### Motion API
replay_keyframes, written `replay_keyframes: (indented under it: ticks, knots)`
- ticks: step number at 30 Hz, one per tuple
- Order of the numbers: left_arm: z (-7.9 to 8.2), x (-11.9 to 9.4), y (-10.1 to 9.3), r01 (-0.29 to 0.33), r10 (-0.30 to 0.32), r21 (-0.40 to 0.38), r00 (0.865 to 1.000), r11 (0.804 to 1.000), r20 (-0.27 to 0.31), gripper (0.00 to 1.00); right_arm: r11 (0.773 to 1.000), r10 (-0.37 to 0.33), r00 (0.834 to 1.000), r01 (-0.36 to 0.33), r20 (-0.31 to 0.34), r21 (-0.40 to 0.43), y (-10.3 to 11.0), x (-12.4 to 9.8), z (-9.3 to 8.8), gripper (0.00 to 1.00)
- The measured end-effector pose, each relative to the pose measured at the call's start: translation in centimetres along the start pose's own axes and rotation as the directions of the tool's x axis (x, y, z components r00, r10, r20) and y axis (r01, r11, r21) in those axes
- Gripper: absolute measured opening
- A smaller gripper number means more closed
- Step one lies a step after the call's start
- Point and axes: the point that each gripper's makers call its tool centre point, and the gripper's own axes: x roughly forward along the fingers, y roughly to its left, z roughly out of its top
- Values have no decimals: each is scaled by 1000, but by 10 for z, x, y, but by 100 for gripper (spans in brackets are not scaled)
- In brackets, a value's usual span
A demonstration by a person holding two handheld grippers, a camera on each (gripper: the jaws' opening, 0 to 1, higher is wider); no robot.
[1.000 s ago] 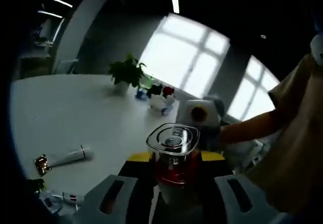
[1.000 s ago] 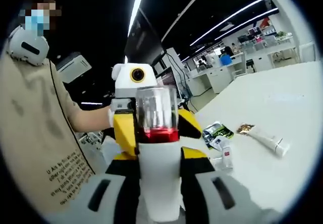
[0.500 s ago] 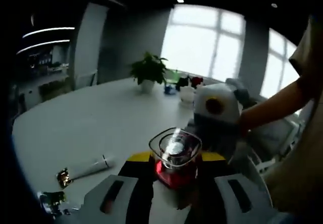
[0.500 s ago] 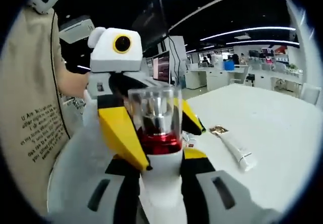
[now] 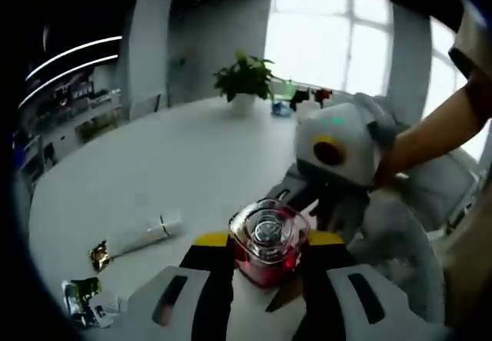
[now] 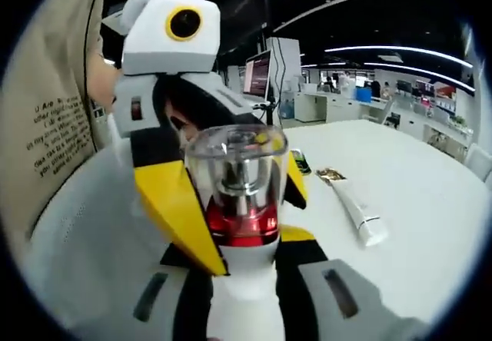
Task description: Arrange the skincare products in the storage area until every visible bottle or jar stands upright without overlapping.
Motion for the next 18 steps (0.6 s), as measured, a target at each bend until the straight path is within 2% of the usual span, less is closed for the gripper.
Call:
replay_keyframes:
  ticks: [5, 11, 14, 18]
  knots:
    - [-5, 4, 1, -27, 27, -14, 1000, 1000, -6, 31, 999, 32, 999, -33, -30, -31, -1, 0, -8, 30]
    - [-13, 7, -1, -16, 15, -10, 999, 1000, -36, 30, 998, 46, 997, -48, -64, -33, 3, 1, -20, 30]
    - [-10, 5, -2, 4, -4, 6, 999, 1000, -32, 31, 999, 42, 998, -43, -54, -9, 3, 0, -19, 30]
    - [-10, 5, -2, 48, -46, 47, 998, 998, -36, 31, 995, 47, 998, -43, -51, 87, 2, 1, -19, 33]
